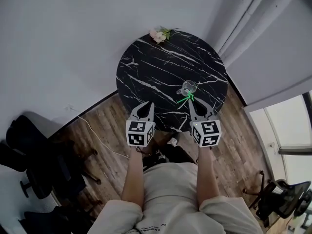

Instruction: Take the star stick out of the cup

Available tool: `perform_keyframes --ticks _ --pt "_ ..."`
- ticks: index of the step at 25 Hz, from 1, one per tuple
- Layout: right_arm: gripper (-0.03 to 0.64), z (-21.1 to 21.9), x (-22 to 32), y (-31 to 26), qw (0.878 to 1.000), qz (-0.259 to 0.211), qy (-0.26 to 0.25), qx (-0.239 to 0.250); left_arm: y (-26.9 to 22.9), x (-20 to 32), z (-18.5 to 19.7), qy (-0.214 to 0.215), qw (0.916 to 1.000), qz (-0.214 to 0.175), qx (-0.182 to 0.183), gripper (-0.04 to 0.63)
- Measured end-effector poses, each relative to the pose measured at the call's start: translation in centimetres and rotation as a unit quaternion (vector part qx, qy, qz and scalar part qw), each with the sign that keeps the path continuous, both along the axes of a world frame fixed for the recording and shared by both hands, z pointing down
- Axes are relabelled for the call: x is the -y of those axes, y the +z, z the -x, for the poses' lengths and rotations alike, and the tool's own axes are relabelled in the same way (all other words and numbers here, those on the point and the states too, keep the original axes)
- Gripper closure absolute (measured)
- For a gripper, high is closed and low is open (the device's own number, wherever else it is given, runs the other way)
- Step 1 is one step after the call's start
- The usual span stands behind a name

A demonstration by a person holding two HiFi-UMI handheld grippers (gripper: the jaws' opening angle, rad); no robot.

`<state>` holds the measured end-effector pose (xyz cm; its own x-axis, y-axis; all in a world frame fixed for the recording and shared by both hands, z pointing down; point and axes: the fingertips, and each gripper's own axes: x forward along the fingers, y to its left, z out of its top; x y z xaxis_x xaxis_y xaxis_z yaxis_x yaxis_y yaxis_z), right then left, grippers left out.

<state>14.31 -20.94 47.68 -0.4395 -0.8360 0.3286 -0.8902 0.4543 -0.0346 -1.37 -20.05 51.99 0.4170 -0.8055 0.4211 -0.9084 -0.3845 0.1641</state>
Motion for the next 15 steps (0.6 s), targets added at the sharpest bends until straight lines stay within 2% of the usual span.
perform_keyframes --ticks 5,9,15 --pt "0.573 1.7 -1.8 3.5 0.999 0.026 -0.026 0.009 1.6 -1.7 -0.5 0.018 0.9998 0.006 0.006 0.572" --pt "0.574 3.0 -3.2 6.0 0.998 0.045 -0.044 0.013 0.8 -1.4 -0.3 0.031 0.9994 -0.006 0.018 0.572" --pt "0.574 4.7 -3.9 8.0 0.996 0.058 -0.067 -0.030 1.1 -1.5 -0.1 0.028 0.9995 0.000 0.015 0.572"
